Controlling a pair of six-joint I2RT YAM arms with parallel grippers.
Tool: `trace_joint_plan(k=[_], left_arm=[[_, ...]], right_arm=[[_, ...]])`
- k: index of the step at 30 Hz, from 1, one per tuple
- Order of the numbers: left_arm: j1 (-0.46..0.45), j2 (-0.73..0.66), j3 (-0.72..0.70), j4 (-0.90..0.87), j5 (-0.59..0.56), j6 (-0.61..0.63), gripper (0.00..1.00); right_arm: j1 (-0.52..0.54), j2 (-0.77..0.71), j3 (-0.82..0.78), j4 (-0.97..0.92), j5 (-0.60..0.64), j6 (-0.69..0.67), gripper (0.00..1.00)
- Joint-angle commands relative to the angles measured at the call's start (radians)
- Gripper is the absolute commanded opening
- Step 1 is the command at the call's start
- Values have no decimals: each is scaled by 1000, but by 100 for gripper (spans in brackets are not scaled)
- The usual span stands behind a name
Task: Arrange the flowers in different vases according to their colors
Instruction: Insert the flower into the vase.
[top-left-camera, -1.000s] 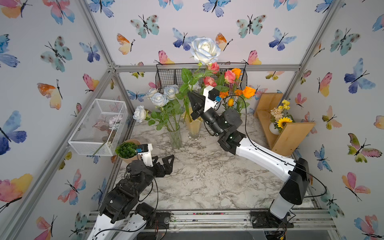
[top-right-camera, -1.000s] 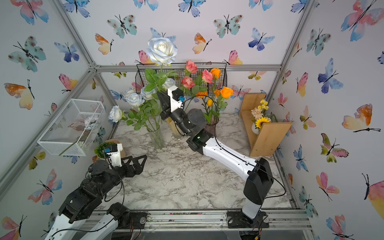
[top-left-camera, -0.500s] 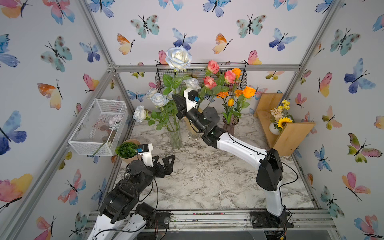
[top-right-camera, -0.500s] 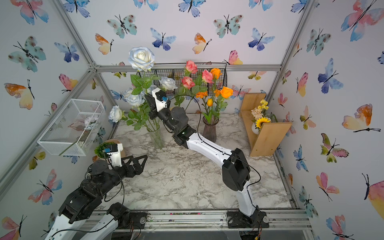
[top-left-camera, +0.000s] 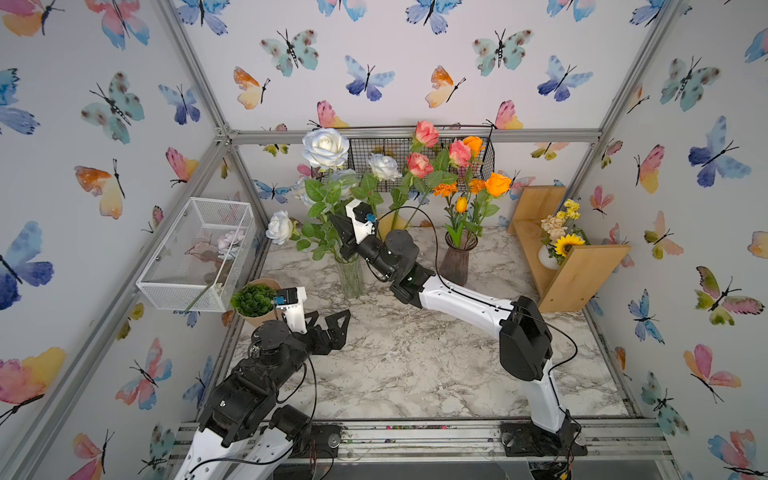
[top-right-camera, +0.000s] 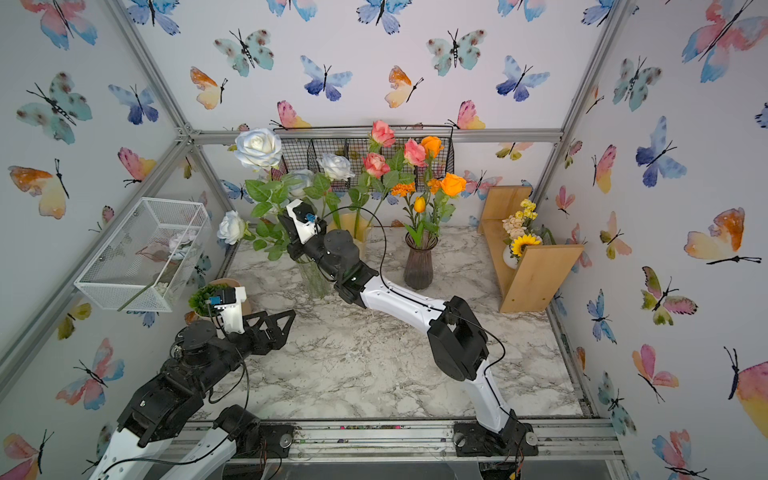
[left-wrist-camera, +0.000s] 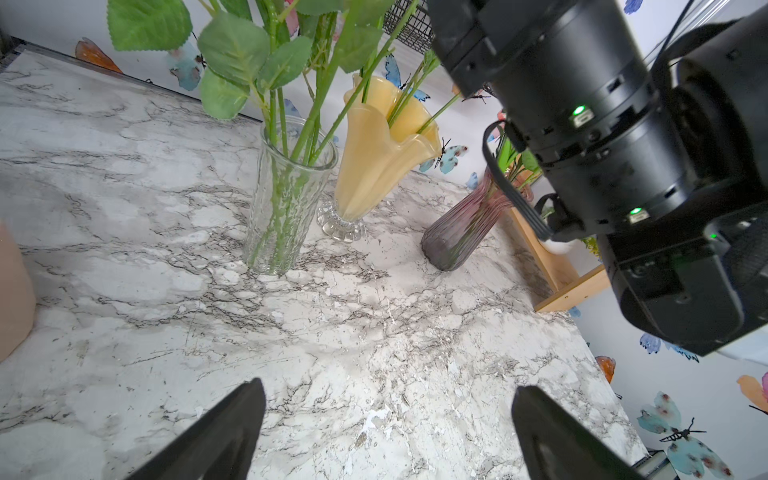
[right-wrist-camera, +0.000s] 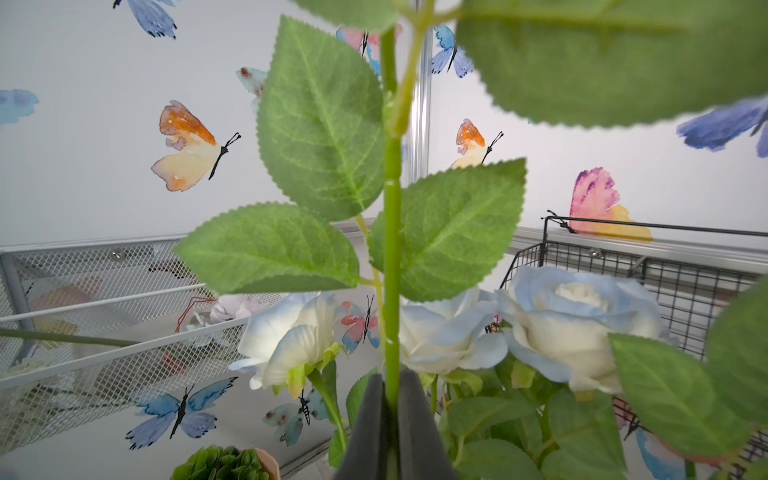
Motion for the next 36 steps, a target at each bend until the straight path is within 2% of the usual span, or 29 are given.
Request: trace_joint_plan(k=[1, 7, 9, 11, 15, 17, 26, 36], left_arm=[[-1, 0, -12, 19, 24, 18, 99], [-1, 2, -12, 21, 22, 18, 99], [-1, 2, -12, 20, 20, 18, 99], [-1, 2, -12, 21, 21, 18, 99], [-1, 1, -12, 21, 21, 18, 99], [-1, 0, -11, 21, 21, 18, 99], [-1, -5, -14, 21, 21, 17, 99], [-1, -11, -14, 21, 13, 16, 99]], right_arm=[[3, 38, -19, -36, 49, -22, 2], [3, 96, 57, -159, 70, -45, 2], [3, 104, 60, -170, 78, -51, 5], [3, 113, 69, -187, 86, -54, 13], [4, 119, 112, -255, 85, -58, 46], [10, 103, 108, -259, 92, -60, 54], [60, -16, 21, -272, 142, -86, 66], [102, -232, -216, -265, 236, -62, 73]])
